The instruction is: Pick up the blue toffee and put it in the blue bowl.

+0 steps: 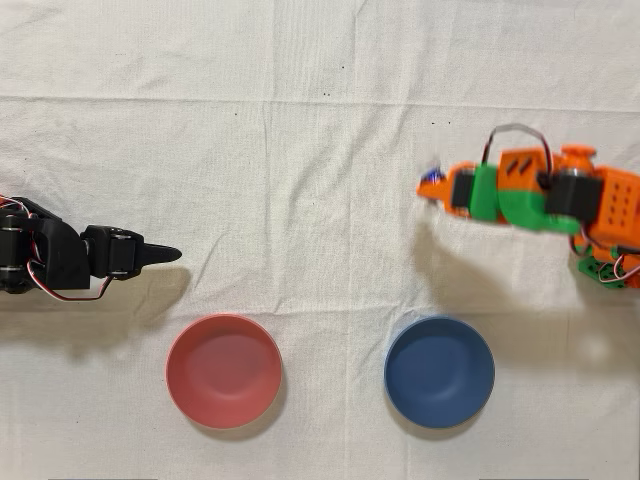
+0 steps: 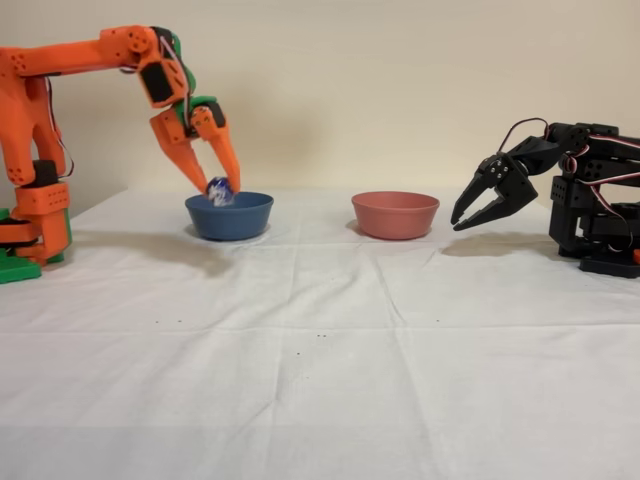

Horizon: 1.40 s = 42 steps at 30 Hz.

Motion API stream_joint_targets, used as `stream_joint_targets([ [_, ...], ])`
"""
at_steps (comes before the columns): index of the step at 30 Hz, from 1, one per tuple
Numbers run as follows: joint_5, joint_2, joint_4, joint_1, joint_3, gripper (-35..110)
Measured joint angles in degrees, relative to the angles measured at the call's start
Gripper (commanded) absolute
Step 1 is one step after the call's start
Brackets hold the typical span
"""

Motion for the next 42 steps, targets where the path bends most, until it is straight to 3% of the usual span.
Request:
stream_joint_targets([
  [8,3.6,3.87,2.2,-17.31,-1.41,14],
  [19,3.87,3.96,0.88,-33.22,-2.9,14],
  [28,2.99,-0.97,-4.39,-40.78,-2.81,14],
  [42,2.02,-8.88,-11.07,-43.24,2.72,14],
])
